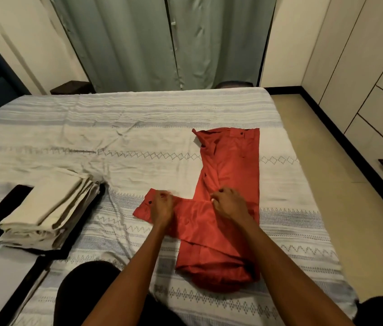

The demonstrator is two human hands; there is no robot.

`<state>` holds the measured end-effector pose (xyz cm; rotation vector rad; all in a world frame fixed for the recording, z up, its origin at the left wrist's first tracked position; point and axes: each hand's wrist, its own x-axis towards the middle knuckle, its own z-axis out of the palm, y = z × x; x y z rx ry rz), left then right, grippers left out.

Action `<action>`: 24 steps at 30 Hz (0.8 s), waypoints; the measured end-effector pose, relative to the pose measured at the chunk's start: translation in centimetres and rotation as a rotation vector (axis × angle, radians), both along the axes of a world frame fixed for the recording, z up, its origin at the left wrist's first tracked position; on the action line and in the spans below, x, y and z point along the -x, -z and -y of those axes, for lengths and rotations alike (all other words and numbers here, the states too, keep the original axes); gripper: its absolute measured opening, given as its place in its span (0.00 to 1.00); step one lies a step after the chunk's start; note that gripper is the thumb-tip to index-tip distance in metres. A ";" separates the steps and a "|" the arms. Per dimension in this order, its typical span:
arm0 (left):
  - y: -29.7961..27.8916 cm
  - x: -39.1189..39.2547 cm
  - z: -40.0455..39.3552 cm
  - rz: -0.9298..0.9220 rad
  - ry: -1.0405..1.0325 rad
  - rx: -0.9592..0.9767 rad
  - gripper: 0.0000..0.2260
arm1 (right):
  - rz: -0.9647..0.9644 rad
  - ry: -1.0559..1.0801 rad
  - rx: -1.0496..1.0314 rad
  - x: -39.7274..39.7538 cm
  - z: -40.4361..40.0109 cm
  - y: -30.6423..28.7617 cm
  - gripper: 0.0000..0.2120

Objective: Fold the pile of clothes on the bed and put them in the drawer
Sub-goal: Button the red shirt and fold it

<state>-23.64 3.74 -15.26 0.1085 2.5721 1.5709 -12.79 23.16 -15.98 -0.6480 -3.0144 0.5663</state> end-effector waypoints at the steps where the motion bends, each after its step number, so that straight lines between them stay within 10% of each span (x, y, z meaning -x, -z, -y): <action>1: -0.2 0.3 -1.0 -0.021 0.044 -0.025 0.06 | 0.034 -0.003 -0.012 0.8 -0.2 0.1 0.18; 18: 0.9 21.2 -17.9 0.150 0.336 0.038 0.14 | -0.136 0.216 0.353 21.5 -12.6 1.4 0.35; 24: 3.2 28.4 -23.3 0.015 0.466 0.180 0.20 | -0.203 0.352 0.353 27.6 -16.4 1.8 0.16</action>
